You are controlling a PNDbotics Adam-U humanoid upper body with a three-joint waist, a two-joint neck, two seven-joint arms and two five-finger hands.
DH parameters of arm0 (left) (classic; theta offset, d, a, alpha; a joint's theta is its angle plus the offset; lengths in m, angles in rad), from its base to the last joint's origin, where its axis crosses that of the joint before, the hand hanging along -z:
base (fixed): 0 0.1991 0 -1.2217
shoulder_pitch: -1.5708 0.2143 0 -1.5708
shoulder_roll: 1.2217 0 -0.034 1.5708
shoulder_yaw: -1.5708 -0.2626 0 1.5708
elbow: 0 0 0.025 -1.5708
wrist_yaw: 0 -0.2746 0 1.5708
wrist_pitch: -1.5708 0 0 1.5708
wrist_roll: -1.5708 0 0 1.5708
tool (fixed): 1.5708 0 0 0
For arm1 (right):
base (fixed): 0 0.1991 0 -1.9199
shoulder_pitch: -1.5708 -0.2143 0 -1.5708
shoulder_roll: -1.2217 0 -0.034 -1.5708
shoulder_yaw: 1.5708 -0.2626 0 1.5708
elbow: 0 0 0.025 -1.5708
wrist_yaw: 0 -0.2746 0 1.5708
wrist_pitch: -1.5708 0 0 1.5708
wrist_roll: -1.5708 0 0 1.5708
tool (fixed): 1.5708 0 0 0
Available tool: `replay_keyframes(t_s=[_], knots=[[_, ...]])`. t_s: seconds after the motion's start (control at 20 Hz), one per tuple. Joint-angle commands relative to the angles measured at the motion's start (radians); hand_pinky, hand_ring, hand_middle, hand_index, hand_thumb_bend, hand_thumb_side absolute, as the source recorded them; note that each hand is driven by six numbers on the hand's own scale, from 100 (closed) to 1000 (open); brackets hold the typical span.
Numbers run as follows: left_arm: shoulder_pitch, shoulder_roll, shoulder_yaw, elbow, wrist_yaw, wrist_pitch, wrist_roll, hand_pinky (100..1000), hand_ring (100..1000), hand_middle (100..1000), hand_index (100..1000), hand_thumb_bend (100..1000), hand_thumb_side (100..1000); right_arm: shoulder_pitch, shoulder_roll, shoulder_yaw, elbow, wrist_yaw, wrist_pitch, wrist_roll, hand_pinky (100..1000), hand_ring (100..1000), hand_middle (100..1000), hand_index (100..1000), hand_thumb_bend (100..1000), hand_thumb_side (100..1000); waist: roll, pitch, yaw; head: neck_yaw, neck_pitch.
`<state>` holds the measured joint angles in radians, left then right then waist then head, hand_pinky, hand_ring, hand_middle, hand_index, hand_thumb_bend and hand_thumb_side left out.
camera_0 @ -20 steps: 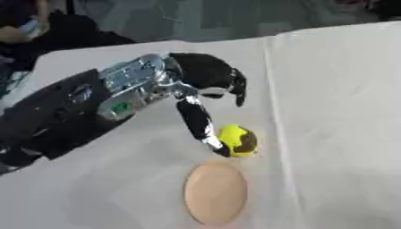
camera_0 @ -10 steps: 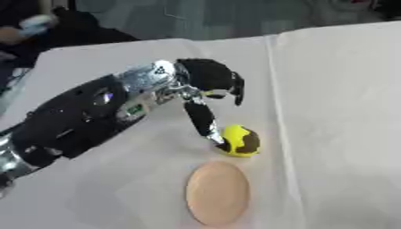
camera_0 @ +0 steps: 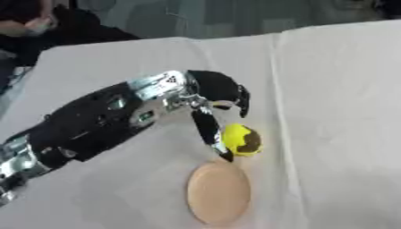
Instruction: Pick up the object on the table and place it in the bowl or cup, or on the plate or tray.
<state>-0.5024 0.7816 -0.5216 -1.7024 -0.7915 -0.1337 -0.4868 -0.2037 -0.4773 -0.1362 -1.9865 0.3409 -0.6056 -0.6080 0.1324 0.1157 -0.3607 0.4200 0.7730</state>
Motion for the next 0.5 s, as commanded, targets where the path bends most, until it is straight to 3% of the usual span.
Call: replay_keyframes(t_s=[0.05, 0.5], knots=[[-0.016, 0.002, -0.006, 0.015, 0.013, -0.007, -0.014, 595, 746, 743, 761, 655, 716, -0.015, -0.026, -0.009, -0.014, -0.008, -0.301, -0.299, 457, 490, 535, 629, 550, 631, -0.006, -0.008, -0.001, 0.011, -0.003], [-0.023, -0.027, -0.023, 0.066, -0.002, -0.027, -0.017, 593, 744, 740, 758, 677, 644, -0.030, -0.027, -0.004, -0.014, -0.011, -0.301, -0.299, 457, 490, 534, 627, 548, 629, -0.001, 0.004, -0.012, 0.023, -0.003]])
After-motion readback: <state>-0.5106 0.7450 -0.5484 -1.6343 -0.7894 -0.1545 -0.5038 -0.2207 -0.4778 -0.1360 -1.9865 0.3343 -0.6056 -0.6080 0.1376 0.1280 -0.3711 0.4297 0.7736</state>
